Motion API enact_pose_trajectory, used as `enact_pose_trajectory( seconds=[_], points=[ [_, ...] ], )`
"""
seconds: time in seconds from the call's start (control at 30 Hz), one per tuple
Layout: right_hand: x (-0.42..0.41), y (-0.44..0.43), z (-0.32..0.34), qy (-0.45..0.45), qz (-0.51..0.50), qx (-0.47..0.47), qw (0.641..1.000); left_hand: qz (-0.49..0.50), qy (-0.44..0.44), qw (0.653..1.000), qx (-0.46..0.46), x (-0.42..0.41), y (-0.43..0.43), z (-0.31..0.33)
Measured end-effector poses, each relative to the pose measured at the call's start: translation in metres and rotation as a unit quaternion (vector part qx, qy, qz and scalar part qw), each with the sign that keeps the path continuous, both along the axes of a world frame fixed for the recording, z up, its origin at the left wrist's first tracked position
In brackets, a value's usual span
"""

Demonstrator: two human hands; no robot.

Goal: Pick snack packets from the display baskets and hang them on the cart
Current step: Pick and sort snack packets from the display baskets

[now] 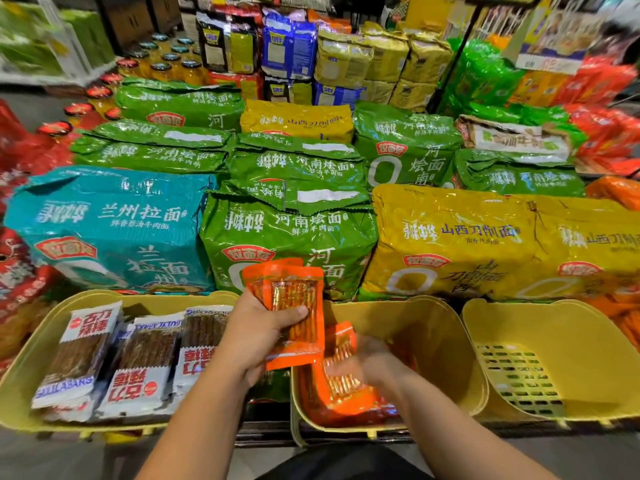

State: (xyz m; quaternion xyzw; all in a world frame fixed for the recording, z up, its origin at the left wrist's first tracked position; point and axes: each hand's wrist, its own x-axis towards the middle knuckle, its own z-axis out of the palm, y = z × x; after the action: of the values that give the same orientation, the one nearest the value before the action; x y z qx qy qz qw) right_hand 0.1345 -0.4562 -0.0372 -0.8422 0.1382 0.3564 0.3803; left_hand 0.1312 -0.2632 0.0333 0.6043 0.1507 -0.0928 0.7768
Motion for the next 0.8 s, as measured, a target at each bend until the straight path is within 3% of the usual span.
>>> enact_pose_trajectory(
  seconds=[0.07, 0.17, 0.37, 0.47, 0.67, 0.8],
  points=[
    [0.004, 0.000, -0.005, 0.008, 0.033, -0.090, 0.995, 0.000, 0.005, 1.000, -0.009, -0.001, 0.001, -0.001],
    [0.011, -0.027, 0.000, -0.007, 0.010, -0.040, 0.999, -0.004, 0.006, 1.000, -0.012, -0.002, 0.004, -0.003],
    [0.033, -0.070, 0.005, -0.012, 0.049, -0.186, 0.981, -0.011, 0.016, 1.000, -0.018, -0.004, 0.003, -0.003],
    [0.029, -0.055, 0.001, 0.014, 0.129, -0.179, 0.975, -0.018, 0.015, 0.999, -0.023, -0.002, 0.000, -0.002],
    [0.027, -0.057, -0.005, -0.028, 0.107, -0.305, 0.946, -0.028, 0.012, 0.999, -0.021, -0.001, -0.002, 0.001],
    [0.028, -0.073, 0.005, -0.016, 0.077, -0.297, 0.952, -0.035, 0.013, 0.999, -0.018, -0.003, -0.002, 0.003]
  ],
)
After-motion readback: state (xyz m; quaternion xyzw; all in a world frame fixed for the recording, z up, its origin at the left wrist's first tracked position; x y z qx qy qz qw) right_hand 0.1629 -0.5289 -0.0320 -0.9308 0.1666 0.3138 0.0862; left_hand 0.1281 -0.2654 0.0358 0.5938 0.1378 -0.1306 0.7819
